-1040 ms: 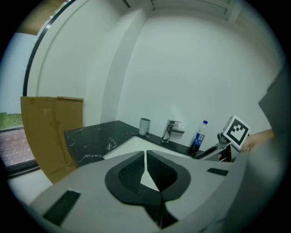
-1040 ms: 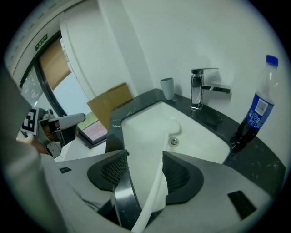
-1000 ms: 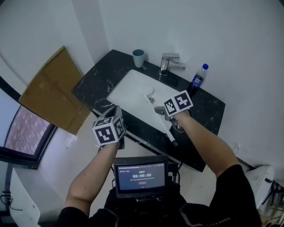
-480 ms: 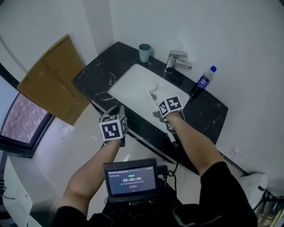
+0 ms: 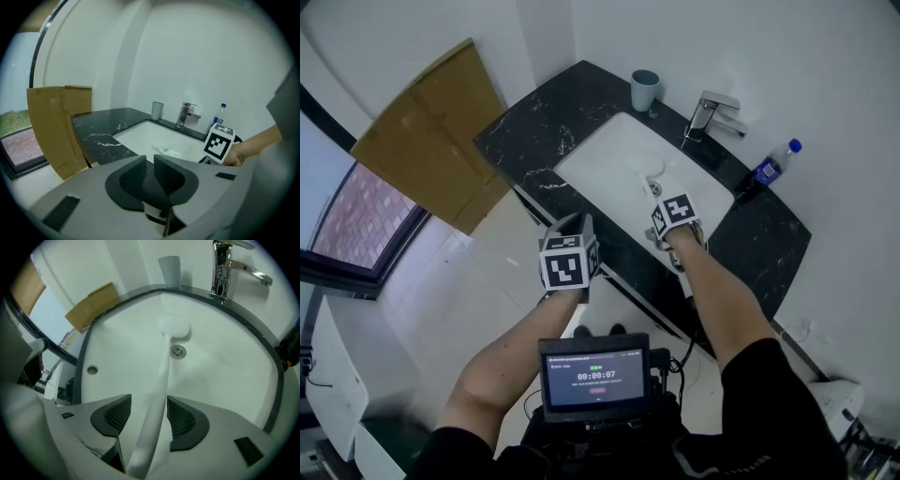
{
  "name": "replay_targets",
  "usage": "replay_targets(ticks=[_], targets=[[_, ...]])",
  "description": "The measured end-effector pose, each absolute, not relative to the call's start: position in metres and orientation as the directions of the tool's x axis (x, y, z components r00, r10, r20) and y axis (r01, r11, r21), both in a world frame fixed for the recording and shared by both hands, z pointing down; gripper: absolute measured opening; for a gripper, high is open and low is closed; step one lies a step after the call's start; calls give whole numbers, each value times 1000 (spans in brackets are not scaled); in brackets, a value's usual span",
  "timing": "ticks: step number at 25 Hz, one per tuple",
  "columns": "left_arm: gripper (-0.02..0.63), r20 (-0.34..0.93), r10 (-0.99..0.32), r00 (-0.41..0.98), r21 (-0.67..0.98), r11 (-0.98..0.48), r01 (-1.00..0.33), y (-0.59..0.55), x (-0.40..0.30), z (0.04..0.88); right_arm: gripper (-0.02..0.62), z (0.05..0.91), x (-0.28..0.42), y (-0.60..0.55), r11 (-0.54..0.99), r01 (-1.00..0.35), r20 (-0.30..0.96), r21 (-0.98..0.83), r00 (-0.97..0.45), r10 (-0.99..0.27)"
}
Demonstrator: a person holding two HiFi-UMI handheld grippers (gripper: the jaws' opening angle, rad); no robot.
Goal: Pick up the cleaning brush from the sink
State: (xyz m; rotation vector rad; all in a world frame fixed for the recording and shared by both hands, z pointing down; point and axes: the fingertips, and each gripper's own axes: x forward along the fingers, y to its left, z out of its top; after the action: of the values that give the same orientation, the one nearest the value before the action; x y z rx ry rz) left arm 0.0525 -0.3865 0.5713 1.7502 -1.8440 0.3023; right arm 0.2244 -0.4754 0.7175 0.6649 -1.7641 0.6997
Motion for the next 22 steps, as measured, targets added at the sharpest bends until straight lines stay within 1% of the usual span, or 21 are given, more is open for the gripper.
replay_targets(ticks=[1, 2, 3, 9, 12, 17, 22], targets=[[58, 543, -839, 22, 217, 114, -969, -387, 51, 572, 206, 721, 225, -478, 668, -734, 962, -121, -252, -102], [58, 543, -839, 22, 214, 113, -970, -387, 50, 573, 135, 723, 226, -481, 659, -744, 965, -110, -240, -110], [58, 543, -840, 21, 212, 112, -971, -388, 48, 574, 87, 724, 226, -485, 648, -754, 964, -108, -238, -115], [58, 570, -821, 33, 215, 111, -970, -387, 46, 588, 75, 728, 225, -489, 620, -777, 968, -110, -226, -112], [58, 567, -823, 38, 225, 111, -968, -389, 48, 588, 59, 727, 223, -491, 588, -797, 960, -134, -251, -121], [58, 563, -825, 44, 251, 120, -961, -389, 54, 585, 55, 725, 226, -489, 550, -822, 956, -148, -262, -134], [57, 560, -828, 18, 212, 122, -970, -389, 48, 581, 55, 723, 223, -488, 544, -822, 951, -165, -280, -134]])
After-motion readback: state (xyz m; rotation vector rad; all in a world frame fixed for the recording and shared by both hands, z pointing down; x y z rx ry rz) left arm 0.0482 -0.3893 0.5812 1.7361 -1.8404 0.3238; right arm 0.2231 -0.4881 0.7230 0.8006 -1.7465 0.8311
